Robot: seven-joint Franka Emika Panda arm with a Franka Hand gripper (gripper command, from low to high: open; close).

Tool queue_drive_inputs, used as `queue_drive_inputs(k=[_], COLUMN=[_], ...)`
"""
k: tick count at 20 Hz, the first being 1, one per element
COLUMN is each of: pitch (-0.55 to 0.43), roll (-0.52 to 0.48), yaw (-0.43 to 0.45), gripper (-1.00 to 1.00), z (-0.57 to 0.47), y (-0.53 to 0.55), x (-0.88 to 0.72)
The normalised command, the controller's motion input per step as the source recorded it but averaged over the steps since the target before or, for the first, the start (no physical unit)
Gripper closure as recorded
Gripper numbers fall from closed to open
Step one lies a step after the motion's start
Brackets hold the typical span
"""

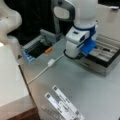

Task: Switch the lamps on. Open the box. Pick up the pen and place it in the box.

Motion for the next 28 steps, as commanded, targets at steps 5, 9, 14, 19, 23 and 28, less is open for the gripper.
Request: queue_drive_inputs(k=[5, 9, 14, 19, 23, 28], pitch=[-0.094, -0.086, -0.099, -0.120, -0.119, -0.110], roll=[0.089, 0.091, 0.102, 0.120, 0.133, 0.111], yaw=[0.027, -0.020, -0.060, 0.002, 0.000, -0.028], gripper=[-1.00, -1.00, -1.00, -1.00, -1.00, -1.00], z=[0.03, 0.03, -0.04, -0.08, -0.10, -0.10], y=[-0.37, -0.38, -0.21, -0.07, -0.04, -0.03], x=[-0.39, -0.37, -0.22, -0.13, -0.10, -0.06])
